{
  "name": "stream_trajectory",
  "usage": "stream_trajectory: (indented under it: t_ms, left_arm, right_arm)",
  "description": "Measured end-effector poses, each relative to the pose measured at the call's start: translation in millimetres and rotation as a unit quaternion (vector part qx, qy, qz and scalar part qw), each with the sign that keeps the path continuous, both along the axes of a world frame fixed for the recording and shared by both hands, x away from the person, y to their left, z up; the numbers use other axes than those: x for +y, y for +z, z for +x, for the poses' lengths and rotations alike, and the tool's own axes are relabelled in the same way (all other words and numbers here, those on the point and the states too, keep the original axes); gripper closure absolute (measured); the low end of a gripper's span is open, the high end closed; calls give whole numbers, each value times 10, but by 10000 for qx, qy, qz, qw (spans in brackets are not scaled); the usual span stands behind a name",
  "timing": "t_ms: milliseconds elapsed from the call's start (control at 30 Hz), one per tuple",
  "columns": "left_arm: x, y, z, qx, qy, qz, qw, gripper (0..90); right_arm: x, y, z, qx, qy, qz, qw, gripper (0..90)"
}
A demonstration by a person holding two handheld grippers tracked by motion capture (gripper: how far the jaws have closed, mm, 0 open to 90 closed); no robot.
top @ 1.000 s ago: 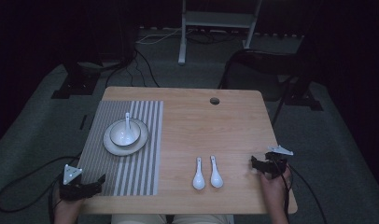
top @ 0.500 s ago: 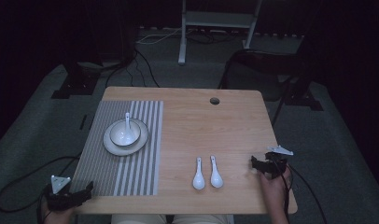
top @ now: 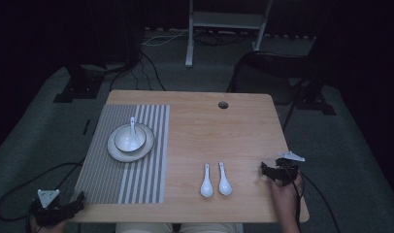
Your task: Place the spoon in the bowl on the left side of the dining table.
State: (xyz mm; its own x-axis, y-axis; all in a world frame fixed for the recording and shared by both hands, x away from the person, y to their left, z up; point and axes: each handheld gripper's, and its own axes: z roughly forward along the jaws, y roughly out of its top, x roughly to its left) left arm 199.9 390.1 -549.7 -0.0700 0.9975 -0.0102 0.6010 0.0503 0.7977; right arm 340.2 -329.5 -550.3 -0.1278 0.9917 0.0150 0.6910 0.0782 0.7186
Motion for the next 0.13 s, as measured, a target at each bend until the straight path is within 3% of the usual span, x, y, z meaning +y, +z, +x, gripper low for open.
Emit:
stream_trajectory:
  t_ms: [133]
  left_arm:
    - [0, 48, -3, -237, -65, -340, 9991, 0]
  right_arm:
    - [-1, 0, -1, -1, 4, 1, 10000, 112]
